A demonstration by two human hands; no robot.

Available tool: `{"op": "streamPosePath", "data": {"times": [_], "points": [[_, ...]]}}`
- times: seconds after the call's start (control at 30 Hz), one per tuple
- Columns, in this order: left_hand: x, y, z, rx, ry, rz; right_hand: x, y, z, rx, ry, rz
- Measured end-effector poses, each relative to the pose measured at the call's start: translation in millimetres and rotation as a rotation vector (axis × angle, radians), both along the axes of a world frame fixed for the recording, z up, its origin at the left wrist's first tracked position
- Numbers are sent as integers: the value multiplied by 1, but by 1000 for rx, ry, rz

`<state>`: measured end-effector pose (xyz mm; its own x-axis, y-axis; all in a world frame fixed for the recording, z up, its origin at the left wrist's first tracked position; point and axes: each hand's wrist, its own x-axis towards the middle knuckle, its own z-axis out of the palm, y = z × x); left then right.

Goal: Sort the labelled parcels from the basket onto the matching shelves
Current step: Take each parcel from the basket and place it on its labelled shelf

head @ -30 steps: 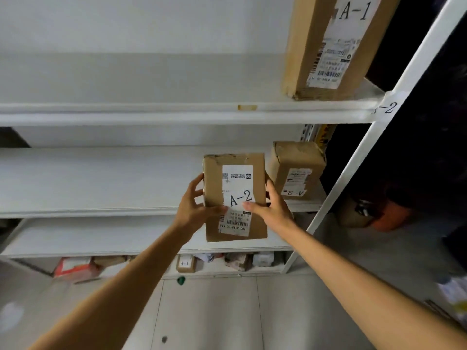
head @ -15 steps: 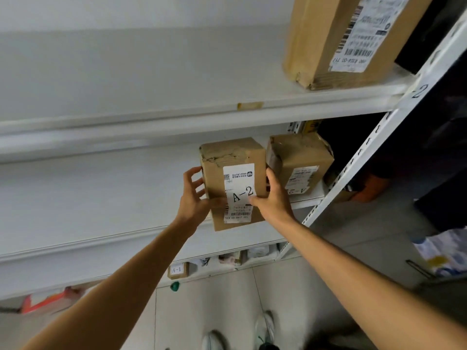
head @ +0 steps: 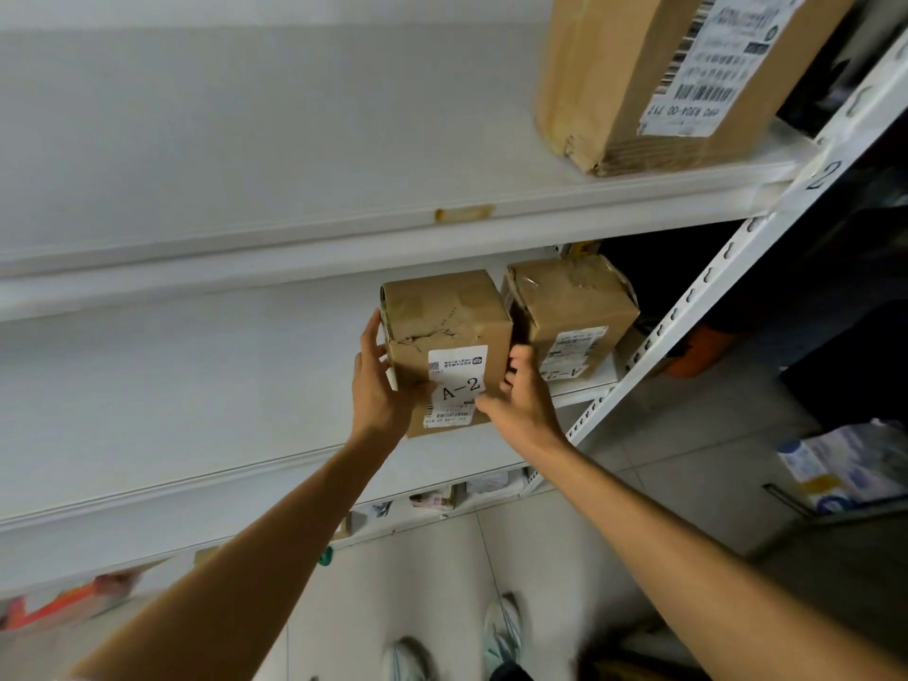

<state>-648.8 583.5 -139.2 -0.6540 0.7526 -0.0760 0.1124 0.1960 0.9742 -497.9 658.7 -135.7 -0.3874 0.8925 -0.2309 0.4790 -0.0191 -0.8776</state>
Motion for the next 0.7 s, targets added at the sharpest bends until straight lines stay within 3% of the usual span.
{"op": "streamPosePath", "data": {"times": [0.27, 0.43, 0.53, 0.7], "points": [[-2, 14, -7, -33, 9, -31, 10, 1, 7, -34, 34, 9], [-9, 3, -6, -128, 12, -94, 13, -10, 6, 226, -65, -42], [-10, -13, 1, -205, 77, -74, 4, -17, 14, 240, -100, 109], [-23, -54, 28, -329, 243, -58, -30, -29, 33, 390, -165, 535]]}}
